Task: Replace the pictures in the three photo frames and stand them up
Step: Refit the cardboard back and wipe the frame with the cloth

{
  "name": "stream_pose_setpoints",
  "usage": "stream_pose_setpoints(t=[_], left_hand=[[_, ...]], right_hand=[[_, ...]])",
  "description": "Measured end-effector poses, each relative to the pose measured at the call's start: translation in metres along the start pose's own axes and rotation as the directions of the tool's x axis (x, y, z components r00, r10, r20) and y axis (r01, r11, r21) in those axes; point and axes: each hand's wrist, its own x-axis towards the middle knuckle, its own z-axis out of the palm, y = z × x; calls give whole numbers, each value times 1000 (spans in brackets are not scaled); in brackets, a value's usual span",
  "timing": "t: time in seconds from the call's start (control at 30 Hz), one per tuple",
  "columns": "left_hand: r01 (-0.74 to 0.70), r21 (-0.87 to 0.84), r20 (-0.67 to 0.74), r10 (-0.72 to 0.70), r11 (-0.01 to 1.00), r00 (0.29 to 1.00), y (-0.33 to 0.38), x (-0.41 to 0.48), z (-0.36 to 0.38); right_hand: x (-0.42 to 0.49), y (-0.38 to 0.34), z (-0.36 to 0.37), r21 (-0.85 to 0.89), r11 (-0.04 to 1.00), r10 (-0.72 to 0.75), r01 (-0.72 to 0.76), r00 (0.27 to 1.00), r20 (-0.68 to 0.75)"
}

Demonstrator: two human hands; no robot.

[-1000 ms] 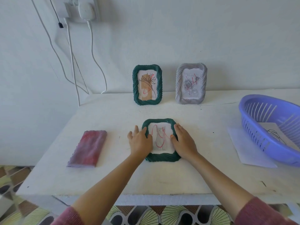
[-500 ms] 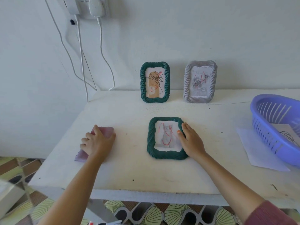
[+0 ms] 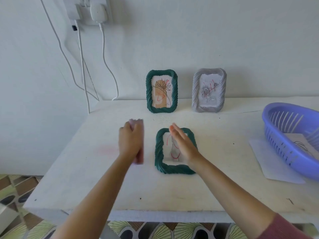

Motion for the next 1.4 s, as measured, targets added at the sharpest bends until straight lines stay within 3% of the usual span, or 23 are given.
stream_pose_setpoints(t=[0.1, 0.17, 0.27, 0.33, 0.37, 0.47, 0.53, 0.57, 0.63, 0.7, 0.77, 0.83, 1.07, 1.13, 1.2, 1.33, 1.4], left_hand=[[23, -135, 232, 9, 991, 973, 29, -15, 33], [142, -165, 340, -79, 976, 937, 42, -20, 44], [286, -261, 361, -182, 922, 915, 44, -13, 49], [195, -279, 292, -111, 940, 950, 40, -11, 45], [121, -209, 267, -62, 970, 962, 35, -10, 45], [-92, 139, 348, 39, 986, 937, -5, -5, 53], [-205, 278, 384, 87, 938, 919, -31, -7, 62], [-257, 322, 386, 122, 911, 914, -39, -9, 65], [-318, 359, 373, 177, 878, 911, -45, -11, 68], [-361, 374, 378, 214, 854, 901, -45, -10, 66], [-419, 382, 390, 267, 824, 881, -45, -10, 65], [-479, 380, 401, 326, 791, 856, -44, -12, 64], [-462, 476, 446, 248, 748, 860, -49, -8, 64], [-408, 450, 416, 218, 794, 883, -45, -10, 63], [-409, 450, 420, 216, 794, 881, -43, -12, 62], [-424, 450, 413, 237, 786, 879, -42, -12, 61], [-431, 451, 410, 248, 782, 878, -43, -12, 62]], right_hand=[[7, 1, 16, 379, 916, 49, -134, 973, 226], [12, 3, 17, 569, 802, 36, -180, 966, 255], [12, -1, 5, 599, 788, 118, -141, 990, 77], [13, -3, -13, 615, 781, 171, -110, 985, -40], [13, -10, -22, 598, 799, 148, -64, 985, -93], [20, -30, -42, 358, 931, 25, 65, 970, -241], [33, -29, -47, -43, 992, -128, 121, 924, -359], [39, -25, -48, -312, 936, -275, 160, 887, -371], [53, -9, -48, -700, 677, -492, 228, 847, -200], [62, 14, -42, -838, 501, -404, 216, 915, -6], [65, 35, -35, -900, 367, -271, 234, 953, 137], [63, 46, -29, -916, 296, -243, 271, 949, 202], [5, 62, -56, -776, 306, -272, 551, 832, 483], [-4, 62, -73, -731, 307, -271, 609, 793, 546], [9, 58, -83, -725, 317, -281, 611, 791, 544], [65, 45, -75, -880, 305, -298, 364, 914, 275], [75, 47, -64, -889, 299, -283, 346, 922, 264]])
